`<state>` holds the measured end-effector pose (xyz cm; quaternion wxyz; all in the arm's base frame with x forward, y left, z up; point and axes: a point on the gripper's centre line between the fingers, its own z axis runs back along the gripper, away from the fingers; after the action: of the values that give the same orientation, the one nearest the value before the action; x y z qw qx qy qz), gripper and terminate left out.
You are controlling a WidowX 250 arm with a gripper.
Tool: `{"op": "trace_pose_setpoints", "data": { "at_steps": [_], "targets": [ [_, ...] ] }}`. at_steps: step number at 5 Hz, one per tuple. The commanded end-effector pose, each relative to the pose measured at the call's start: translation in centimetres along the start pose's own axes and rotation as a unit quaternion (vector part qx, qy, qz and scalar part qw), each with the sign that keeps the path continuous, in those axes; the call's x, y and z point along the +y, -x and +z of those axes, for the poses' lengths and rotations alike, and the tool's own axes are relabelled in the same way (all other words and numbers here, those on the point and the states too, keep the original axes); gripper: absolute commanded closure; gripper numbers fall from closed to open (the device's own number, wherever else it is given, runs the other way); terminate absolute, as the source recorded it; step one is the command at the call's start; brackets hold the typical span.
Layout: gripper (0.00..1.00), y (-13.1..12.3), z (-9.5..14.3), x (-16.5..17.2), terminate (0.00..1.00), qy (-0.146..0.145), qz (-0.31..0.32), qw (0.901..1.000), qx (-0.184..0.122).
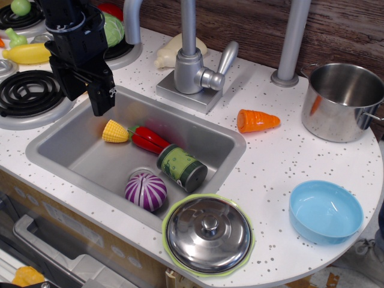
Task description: Put lid on pot or pan
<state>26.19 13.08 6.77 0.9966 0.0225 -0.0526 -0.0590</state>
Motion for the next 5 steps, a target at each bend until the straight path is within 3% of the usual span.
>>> {"op": "trace_pose_setpoints", "data": {
  "at_steps": [1, 2, 3, 5],
  "targets": [
    [0.0, 0.0, 0.0, 0.0, 0.0, 0.0, 0.0, 1.0, 0.0],
    [0.0, 0.4, 1.7, -3.0, 0.0, -0.001, 0.011, 0.9999, -0.004],
    [0.0, 0.2, 2.9, -6.2, 0.0, 0.025, 0.004, 0.9997, -0.002],
    [0.0, 1.0, 1.8, -13.9, 0.0, 0.02, -0.005, 0.9998, 0.002]
  ]
}}
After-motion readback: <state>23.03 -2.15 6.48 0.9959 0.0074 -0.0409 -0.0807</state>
